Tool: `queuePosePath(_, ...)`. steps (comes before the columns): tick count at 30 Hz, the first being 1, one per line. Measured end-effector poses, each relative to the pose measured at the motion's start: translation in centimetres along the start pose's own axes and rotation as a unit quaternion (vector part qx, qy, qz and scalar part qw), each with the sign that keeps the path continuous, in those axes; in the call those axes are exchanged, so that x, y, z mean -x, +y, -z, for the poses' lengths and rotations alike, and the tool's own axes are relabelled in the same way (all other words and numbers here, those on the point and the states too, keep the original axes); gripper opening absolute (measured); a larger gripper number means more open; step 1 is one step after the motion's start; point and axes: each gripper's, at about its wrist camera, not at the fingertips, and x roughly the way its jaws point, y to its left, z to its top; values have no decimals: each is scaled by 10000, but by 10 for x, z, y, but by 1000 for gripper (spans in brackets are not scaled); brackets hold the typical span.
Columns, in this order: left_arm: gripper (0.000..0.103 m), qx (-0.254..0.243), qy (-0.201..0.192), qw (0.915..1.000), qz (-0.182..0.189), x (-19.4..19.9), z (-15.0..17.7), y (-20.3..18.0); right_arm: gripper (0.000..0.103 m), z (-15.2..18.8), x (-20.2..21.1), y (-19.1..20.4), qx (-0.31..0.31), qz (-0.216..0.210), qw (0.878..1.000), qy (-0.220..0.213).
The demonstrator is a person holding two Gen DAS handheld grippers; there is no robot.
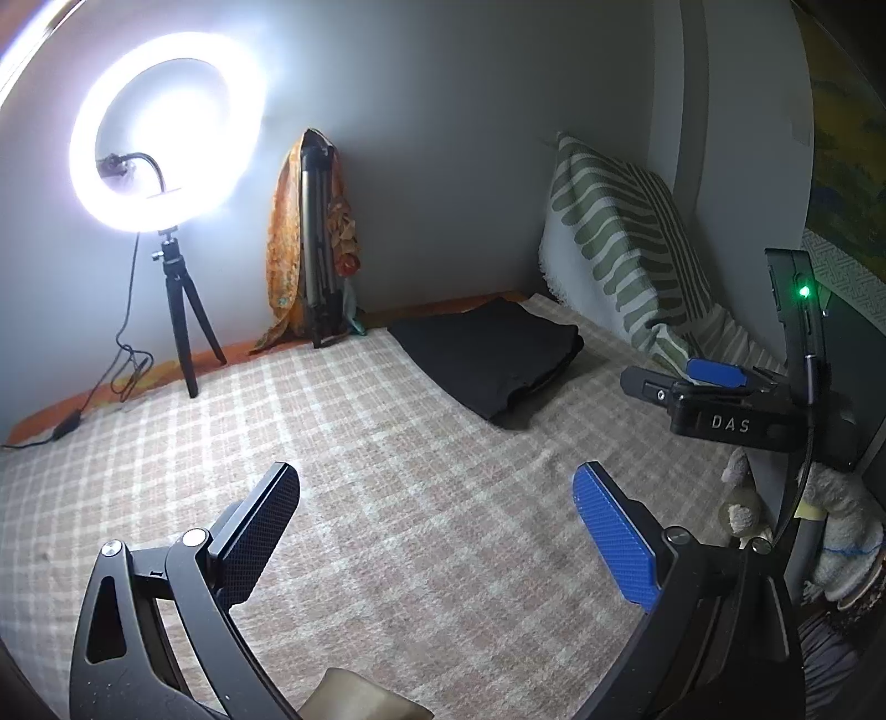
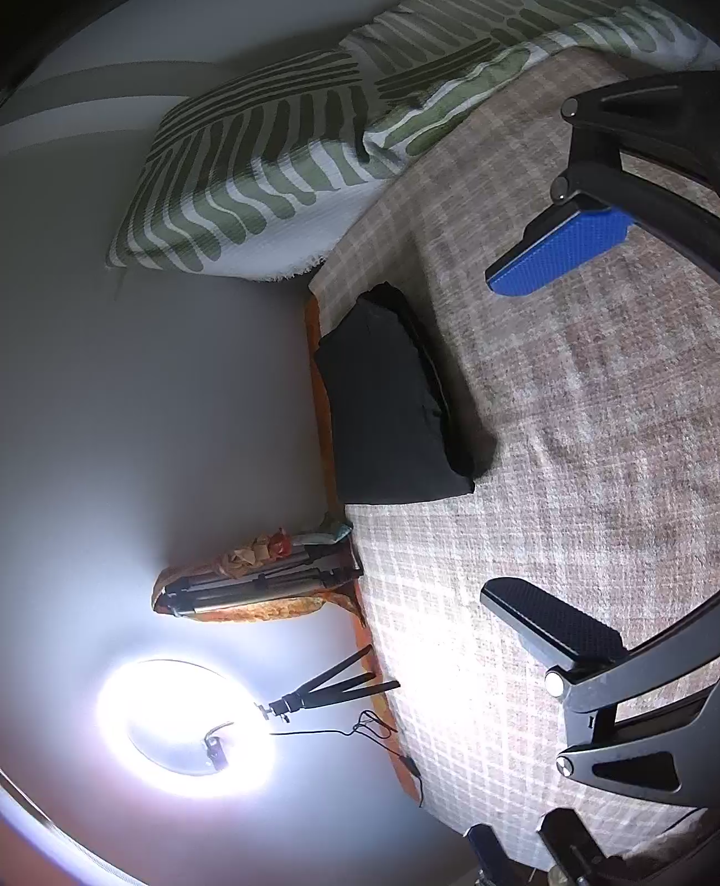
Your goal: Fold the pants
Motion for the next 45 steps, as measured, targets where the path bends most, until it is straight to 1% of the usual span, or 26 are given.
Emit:
queuePosePath(3,99,-47,-52,10000,-30,3,-1,1,103,1,-1,2,47,6,10000,14)
queuePosePath(8,99,-14,-55,10000,-9,5,-3,1,103,0,-2,2,14,14,10000,-2)
queuePosePath(17,100,-135,-46,9999,-79,4,-1,-2,103,0,-3,0,-28,37,10000,-20)
queuePosePath(26,100,-38,-56,9999,-125,4,0,7,103,-1,-3,-2,-47,39,10000,-22)
queuePosePath(45,100,-6,-35,9999,-130,2,0,8,103,-1,-6,4,-52,23,10000,-5)
